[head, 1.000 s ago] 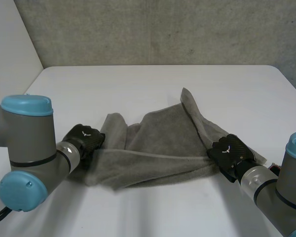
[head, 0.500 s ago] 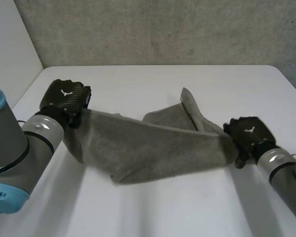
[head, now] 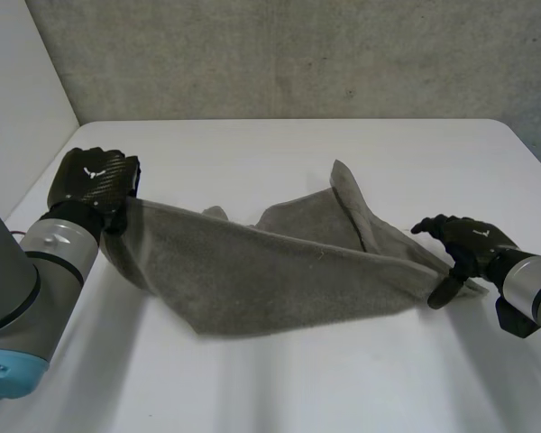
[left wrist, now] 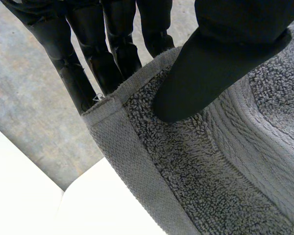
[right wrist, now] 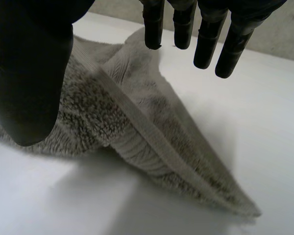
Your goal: Fold the towel.
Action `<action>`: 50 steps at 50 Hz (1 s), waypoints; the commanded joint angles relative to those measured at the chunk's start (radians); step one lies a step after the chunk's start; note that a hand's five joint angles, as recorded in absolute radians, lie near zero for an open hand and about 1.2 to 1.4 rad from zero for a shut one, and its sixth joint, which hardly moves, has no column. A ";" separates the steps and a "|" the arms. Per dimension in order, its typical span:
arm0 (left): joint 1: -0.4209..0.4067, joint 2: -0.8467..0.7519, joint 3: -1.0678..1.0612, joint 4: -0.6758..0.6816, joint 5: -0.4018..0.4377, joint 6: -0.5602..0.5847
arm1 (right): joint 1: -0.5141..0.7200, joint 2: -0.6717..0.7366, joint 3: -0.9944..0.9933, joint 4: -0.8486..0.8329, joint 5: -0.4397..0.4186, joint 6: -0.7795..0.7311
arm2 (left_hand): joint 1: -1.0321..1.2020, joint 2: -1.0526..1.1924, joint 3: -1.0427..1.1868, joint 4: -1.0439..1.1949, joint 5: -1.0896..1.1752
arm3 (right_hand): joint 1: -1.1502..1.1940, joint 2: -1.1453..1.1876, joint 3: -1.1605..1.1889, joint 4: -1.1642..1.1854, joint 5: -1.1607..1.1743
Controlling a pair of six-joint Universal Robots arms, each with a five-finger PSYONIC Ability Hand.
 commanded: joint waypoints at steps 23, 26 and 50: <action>0.036 0.234 0.115 -0.007 -0.001 -0.105 | -0.026 -0.438 -0.209 0.007 0.010 -0.080 | 0.208 0.179 0.180 0.178 0.197 | 1.163 1.143 1.145 1.126 1.154; 0.032 0.292 0.191 -0.050 -0.001 -0.105 | -0.024 -0.519 -0.339 0.050 0.009 -0.078 | 0.208 0.179 0.180 0.178 0.197 | 1.163 1.143 1.145 1.126 1.154; 0.016 -0.129 0.405 -0.299 0.000 0.023 | 0.115 0.080 -0.843 0.822 0.085 -0.560 | 0.208 0.179 0.180 0.178 0.197 | 1.163 1.143 1.145 1.126 1.154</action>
